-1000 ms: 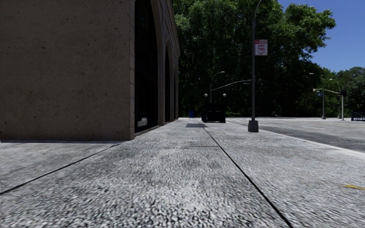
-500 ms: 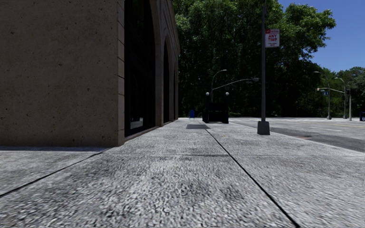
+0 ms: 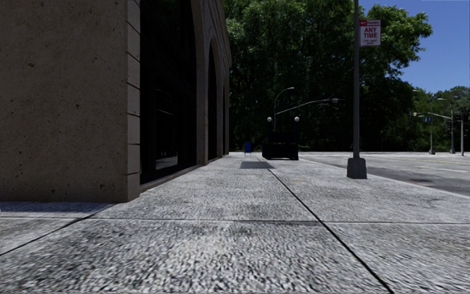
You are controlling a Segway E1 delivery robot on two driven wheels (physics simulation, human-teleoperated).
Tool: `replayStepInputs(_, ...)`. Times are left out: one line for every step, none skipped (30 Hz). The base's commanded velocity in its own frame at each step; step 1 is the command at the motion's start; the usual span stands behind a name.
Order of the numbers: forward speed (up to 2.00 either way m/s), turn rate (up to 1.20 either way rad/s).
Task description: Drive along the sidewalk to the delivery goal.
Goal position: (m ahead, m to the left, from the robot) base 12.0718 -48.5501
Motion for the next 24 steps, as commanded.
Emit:
replayStepInputs(2.0,0.0)
replayStepInputs(2.0,0.0)
replayStepInputs(2.0,0.0)
replayStepInputs(2.0,0.0)
replayStepInputs(2.0,0.0)
replayStepInputs(2.0,0.0)
replayStepInputs(2.0,0.0)
replayStepInputs(2.0,0.0)
replayStepInputs(2.0,0.0)
replayStepInputs(2.0,0.0)
replayStepInputs(2.0,0.0)
replayStepInputs(2.0,0.0)
replayStepInputs(2.0,0.0)
replayStepInputs(2.0,0.0)
replayStepInputs(2.0,0.0)
replayStepInputs(2.0,0.0)
replayStepInputs(2.0,0.0)
replayStepInputs(2.0,0.0)
replayStepInputs(2.0,0.0)
replayStepInputs(2.0,0.0)
replayStepInputs(2.0,0.0)
replayStepInputs(2.0,0.0)
replayStepInputs(2.0,0.0)
replayStepInputs(2.0,0.0)
